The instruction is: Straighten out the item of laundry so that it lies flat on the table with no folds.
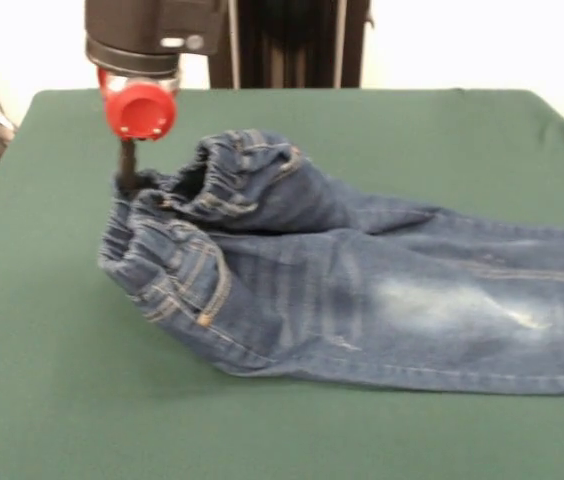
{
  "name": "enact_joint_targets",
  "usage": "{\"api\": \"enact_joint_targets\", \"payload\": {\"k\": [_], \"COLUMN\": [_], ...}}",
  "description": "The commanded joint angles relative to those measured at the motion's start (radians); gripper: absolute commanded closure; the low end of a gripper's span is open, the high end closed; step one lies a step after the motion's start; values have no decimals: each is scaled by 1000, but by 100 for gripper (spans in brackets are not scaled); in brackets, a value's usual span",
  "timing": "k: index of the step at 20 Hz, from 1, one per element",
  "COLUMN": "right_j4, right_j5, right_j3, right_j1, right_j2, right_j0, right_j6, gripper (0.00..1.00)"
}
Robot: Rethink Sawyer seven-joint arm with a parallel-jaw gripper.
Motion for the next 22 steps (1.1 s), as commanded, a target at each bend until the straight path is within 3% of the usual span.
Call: {"api": "enact_joint_targets", "payload": {"k": [1, 10, 11, 22], "right_j4": [-85, -136, -141, -168], "right_j5": [34, 10, 15, 62], "right_j3": [68, 53, 55, 31], "right_j1": [-14, 20, 20, 16], "right_j2": [95, 118, 129, 136], "right_j0": [-51, -71, -78, -82], "right_j6": [-372, -359, -356, -362], "gripper": [100, 100, 0, 0]}}
